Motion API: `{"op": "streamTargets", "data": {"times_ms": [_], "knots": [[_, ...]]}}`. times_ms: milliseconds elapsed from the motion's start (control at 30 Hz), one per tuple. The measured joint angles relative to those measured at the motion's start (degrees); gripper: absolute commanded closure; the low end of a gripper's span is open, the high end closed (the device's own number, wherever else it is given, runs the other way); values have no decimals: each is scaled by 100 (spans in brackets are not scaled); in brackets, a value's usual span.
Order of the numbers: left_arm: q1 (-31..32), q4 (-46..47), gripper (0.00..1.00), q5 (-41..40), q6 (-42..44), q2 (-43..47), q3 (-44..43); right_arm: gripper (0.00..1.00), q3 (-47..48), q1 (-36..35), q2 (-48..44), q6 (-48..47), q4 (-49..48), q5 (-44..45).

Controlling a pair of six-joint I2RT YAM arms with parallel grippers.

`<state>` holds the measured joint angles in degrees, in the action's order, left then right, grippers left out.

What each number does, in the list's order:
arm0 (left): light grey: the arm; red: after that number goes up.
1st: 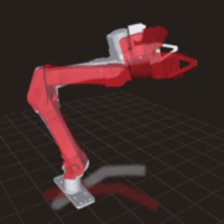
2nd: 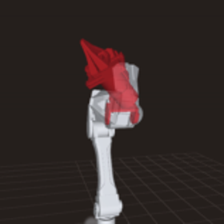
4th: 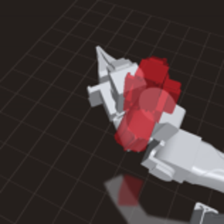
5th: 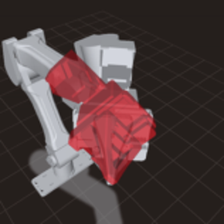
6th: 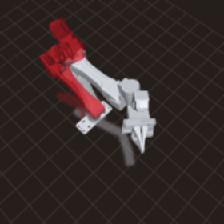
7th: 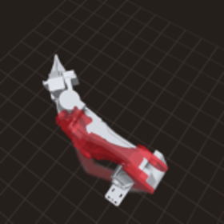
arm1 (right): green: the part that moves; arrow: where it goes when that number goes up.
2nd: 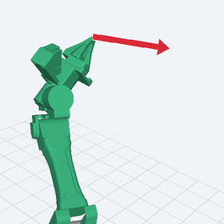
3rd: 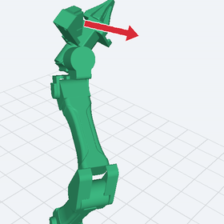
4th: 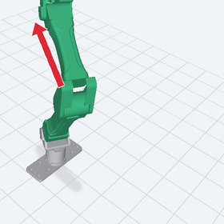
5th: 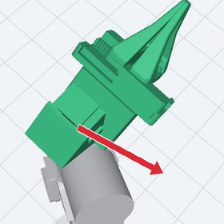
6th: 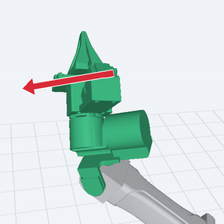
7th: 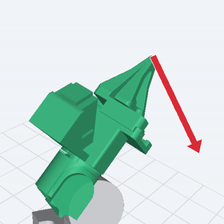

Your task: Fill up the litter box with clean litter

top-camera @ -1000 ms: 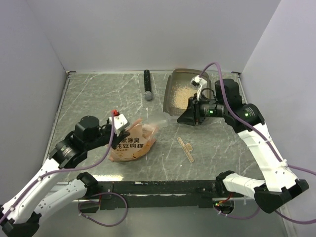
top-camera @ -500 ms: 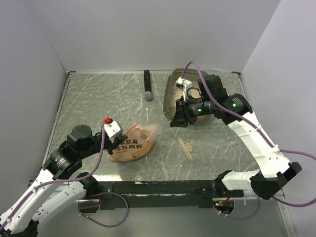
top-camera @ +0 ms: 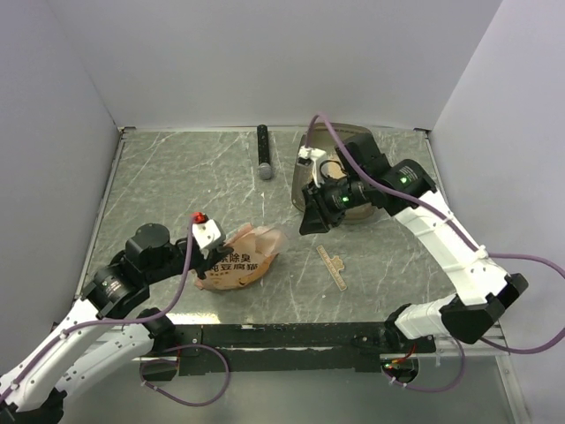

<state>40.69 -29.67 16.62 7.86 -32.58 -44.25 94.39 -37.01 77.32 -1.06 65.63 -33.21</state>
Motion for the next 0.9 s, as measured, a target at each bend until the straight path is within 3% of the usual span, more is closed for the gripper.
{"op": "streamTargets", "data": {"times_ms": [533,733,900], "knots": [[918,151,99,-625,125,-343,-2,100,280,-706,1235,-138,35,-83],[992,90,99,-850,120,-131,0,100,-131,-811,1274,337,-577,149],[994,87,99,-949,59,-85,4,100,52,-811,1526,527,-422,540]]}}
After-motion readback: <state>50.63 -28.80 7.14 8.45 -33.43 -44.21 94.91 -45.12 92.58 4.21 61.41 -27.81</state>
